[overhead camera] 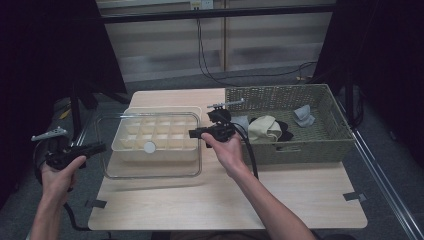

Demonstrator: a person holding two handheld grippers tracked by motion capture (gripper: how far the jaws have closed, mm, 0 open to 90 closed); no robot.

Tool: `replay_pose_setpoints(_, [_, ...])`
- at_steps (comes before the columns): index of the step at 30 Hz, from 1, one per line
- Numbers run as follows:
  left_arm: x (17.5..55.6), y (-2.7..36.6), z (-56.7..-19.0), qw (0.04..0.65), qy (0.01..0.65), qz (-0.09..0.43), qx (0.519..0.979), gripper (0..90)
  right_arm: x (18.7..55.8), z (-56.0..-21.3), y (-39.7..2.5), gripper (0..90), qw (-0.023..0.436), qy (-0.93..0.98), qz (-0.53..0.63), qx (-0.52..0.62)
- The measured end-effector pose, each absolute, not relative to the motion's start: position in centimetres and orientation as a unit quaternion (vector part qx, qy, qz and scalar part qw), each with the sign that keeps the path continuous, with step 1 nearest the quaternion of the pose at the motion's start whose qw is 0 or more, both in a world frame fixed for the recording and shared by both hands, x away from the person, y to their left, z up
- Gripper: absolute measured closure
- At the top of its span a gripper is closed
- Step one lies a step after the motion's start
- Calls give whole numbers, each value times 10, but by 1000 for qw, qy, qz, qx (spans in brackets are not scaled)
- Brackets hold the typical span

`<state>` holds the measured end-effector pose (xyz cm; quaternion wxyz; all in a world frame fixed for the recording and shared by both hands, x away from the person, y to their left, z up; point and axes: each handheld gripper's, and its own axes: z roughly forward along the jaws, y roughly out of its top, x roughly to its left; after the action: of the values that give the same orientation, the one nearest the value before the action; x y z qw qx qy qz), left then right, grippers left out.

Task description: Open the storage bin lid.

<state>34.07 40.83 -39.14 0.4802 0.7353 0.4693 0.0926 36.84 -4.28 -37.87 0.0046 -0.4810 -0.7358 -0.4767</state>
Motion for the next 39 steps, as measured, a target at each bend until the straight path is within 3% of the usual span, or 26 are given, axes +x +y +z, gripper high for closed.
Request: replay_pose_setpoints(39, [295,418,-435,444,489,61,748,679,328,-418,-33,677,44,-759,-446,-473])
